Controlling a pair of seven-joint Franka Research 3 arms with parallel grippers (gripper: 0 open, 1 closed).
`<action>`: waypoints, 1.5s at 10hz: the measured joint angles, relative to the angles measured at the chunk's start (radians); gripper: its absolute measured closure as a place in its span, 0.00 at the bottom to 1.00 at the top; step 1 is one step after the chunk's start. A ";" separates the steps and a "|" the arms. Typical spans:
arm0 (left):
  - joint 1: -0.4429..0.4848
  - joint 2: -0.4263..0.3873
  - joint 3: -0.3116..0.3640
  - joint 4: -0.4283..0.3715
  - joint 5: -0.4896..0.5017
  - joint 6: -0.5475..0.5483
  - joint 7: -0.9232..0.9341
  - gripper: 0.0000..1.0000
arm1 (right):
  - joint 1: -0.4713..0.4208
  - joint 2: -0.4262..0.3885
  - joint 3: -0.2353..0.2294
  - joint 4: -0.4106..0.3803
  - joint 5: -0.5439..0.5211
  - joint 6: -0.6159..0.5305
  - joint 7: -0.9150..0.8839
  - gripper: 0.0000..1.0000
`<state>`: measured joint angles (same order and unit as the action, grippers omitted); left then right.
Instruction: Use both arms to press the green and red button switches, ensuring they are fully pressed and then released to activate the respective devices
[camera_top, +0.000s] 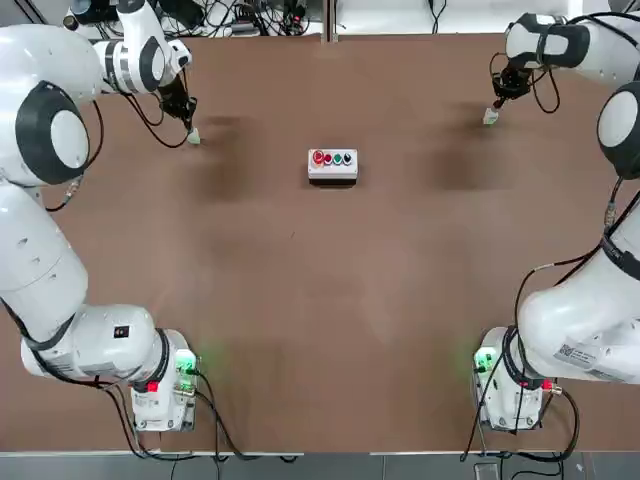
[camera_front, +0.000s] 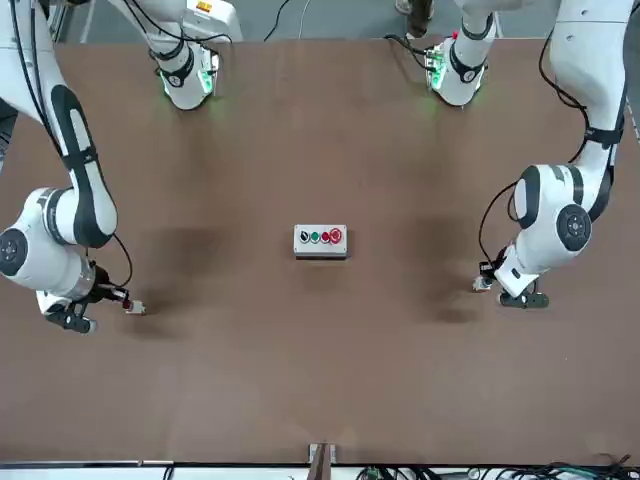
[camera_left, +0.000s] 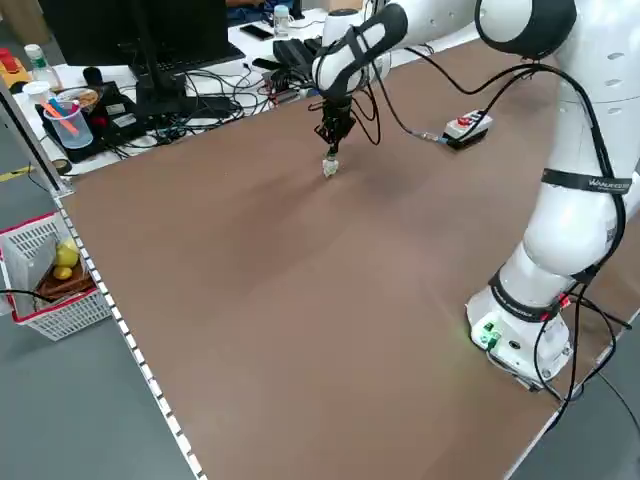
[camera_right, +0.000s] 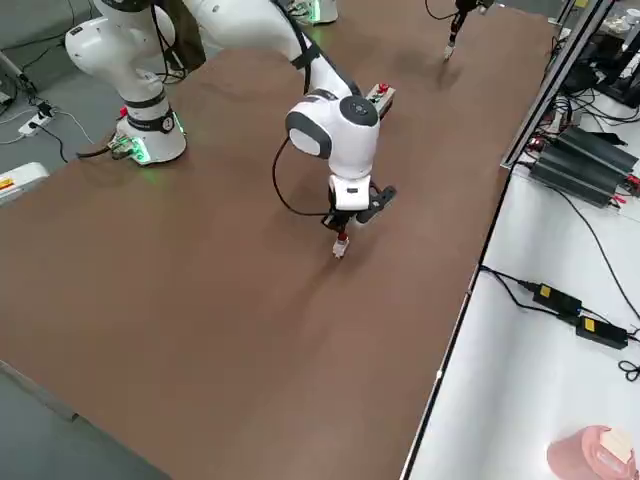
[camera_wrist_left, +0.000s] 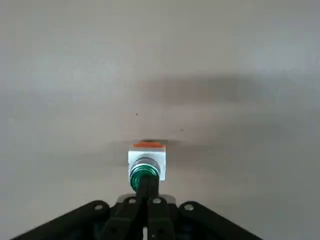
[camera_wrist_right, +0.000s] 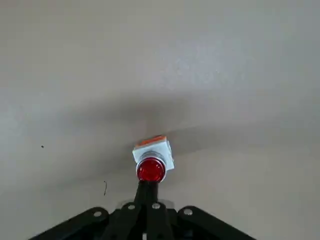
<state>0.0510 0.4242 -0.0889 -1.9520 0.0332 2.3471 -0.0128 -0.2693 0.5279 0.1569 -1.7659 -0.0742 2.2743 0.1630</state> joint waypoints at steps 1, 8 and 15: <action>0.000 0.002 0.000 0.000 0.000 0.005 0.000 0.99 | 0.000 0.002 0.000 0.000 -0.001 0.005 0.000 0.99; 0.010 0.003 -0.002 -0.011 0.000 0.038 -0.012 0.99 | 0.000 0.017 -0.008 0.000 -0.002 0.034 0.000 0.99; 0.009 0.002 -0.005 -0.019 0.000 0.051 -0.030 0.99 | 0.000 0.020 -0.008 0.000 -0.003 0.042 0.000 0.99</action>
<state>0.0597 0.4261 -0.0940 -1.9711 0.0332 2.3981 -0.0428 -0.2690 0.5482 0.1487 -1.7657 -0.0768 2.3161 0.1631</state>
